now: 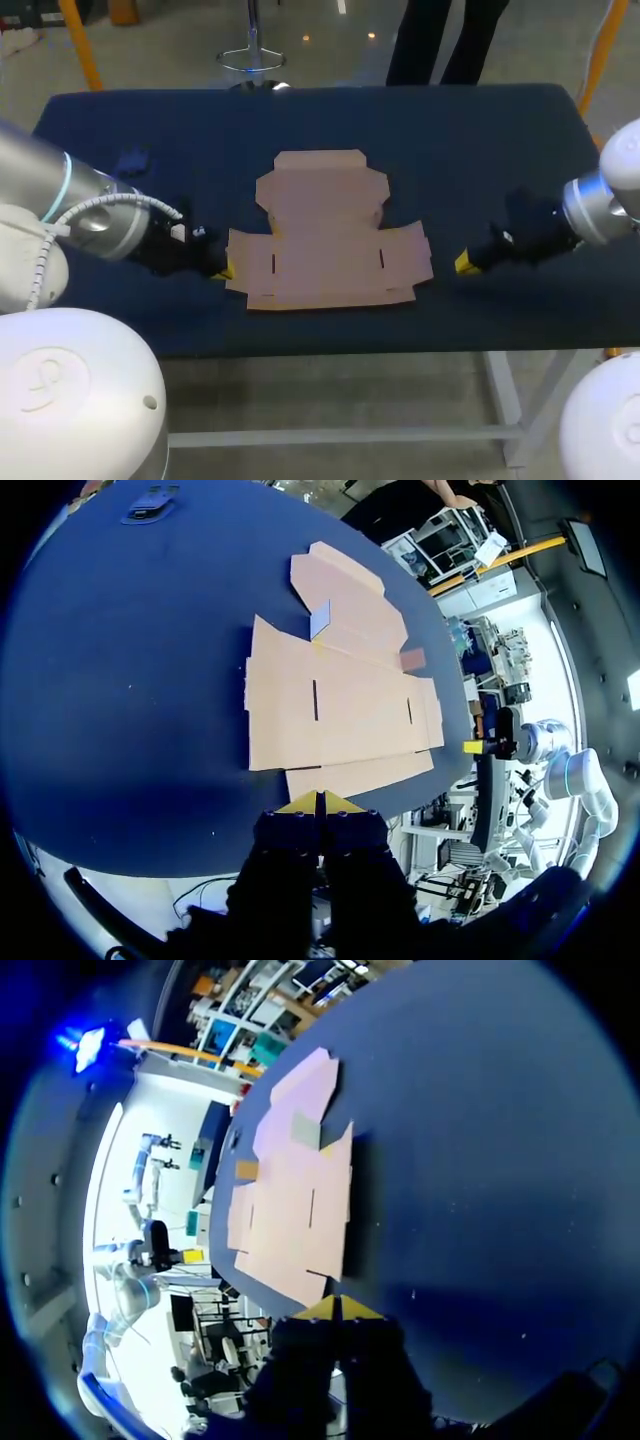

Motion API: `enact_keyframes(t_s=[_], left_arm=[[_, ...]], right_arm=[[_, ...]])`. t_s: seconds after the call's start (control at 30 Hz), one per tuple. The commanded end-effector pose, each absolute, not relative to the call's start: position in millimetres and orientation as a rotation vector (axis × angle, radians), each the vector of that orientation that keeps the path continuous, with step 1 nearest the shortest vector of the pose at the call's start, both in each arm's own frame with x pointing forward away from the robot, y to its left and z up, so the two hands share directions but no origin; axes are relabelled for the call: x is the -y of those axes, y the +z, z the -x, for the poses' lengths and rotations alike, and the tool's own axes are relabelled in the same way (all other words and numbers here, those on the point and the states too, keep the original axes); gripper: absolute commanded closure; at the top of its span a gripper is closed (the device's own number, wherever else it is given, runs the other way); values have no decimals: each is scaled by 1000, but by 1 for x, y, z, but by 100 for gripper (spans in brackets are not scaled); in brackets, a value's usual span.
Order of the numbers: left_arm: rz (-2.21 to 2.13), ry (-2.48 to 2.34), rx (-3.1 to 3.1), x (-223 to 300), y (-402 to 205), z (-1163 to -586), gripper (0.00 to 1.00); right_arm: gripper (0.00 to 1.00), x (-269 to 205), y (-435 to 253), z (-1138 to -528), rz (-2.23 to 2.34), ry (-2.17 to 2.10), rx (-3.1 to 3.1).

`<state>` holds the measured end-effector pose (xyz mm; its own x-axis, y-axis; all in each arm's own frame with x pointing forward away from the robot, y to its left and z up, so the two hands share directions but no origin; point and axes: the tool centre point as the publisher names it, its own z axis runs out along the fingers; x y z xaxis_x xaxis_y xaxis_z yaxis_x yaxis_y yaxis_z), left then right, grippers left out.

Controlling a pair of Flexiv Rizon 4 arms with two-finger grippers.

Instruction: Assemble the packaging by folding the flat box into shape, placing the metal phone stand inside, and closing the box properly

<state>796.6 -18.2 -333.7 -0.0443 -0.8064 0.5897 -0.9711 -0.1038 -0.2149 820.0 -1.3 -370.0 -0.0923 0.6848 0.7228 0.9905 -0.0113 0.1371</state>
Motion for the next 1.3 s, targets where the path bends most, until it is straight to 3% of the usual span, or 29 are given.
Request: enact_keyframes(t_s=[0.03, 1.3], left_arm=[[-1958, 896, 1883, 15, -342, -791, 100], [-1887, 810, 1806, 19, -393, -794, 100]], right_arm=[[100, 0, -374, -814, 1732, -906, 1818], [100, -46, -414, -805, 1660, -853, 1775]])
